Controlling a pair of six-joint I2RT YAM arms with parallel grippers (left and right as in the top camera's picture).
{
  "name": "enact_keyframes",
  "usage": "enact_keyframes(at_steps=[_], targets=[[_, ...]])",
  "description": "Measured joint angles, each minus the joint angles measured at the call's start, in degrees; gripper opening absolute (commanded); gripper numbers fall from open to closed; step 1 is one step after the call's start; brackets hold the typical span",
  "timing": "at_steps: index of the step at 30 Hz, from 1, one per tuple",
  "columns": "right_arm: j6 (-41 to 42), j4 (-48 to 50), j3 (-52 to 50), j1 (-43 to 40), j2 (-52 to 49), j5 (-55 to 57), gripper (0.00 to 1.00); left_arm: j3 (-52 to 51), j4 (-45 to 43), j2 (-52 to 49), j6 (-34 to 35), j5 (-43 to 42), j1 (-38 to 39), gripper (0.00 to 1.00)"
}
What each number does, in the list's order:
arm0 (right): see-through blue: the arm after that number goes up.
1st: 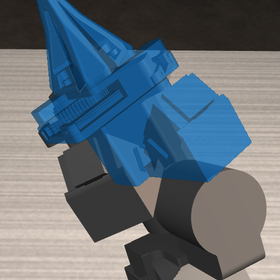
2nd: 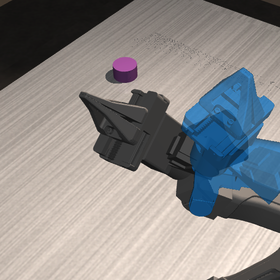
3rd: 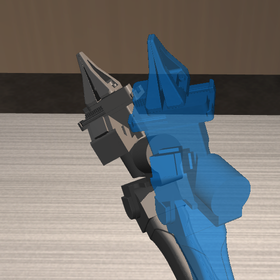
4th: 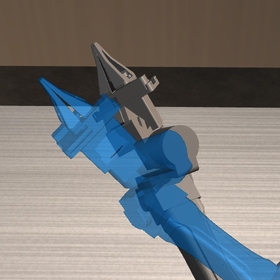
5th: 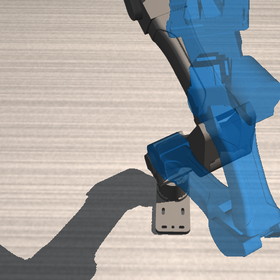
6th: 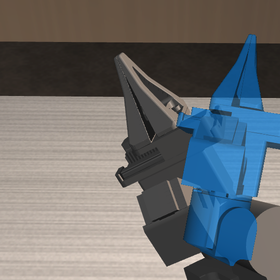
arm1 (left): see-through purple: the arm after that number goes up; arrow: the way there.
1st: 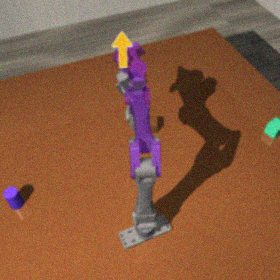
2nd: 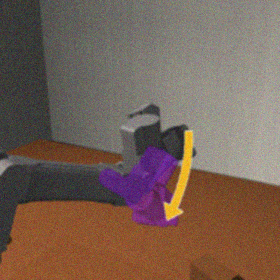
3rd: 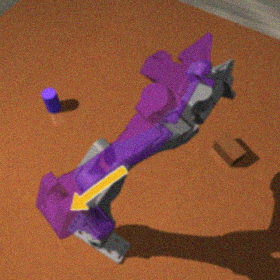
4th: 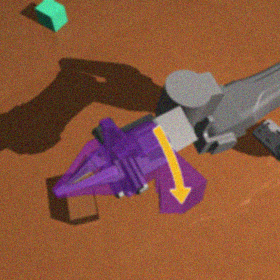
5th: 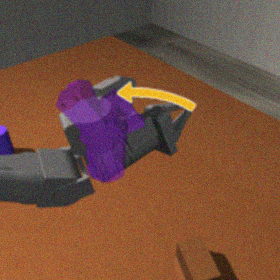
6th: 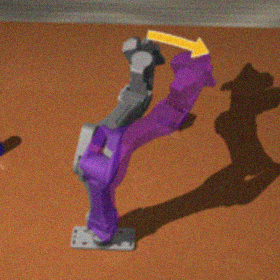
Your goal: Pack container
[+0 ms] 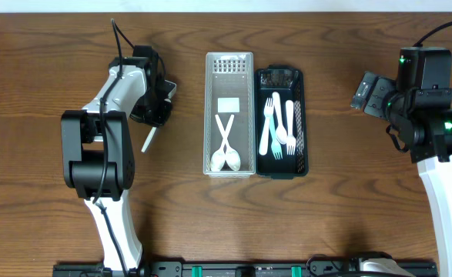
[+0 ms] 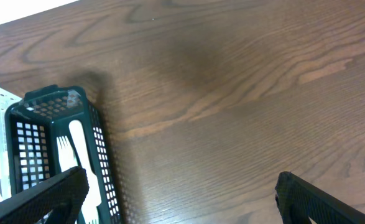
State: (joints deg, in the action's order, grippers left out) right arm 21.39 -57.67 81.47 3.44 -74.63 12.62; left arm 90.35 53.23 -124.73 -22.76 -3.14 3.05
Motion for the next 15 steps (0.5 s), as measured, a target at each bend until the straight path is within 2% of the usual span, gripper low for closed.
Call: enact_keyframes(at_steps=[9,15], targets=[[0.0,0.0,0.0,0.0,0.0,0.0,0.99,1.7,8.9,2.0,2.2,-0.3,0.8,0.06],[0.0,0.0,0.0,0.0,0.0,0.0,0.99,8.5,10.8,15.6,9.4,-3.0,6.4,0.06]])
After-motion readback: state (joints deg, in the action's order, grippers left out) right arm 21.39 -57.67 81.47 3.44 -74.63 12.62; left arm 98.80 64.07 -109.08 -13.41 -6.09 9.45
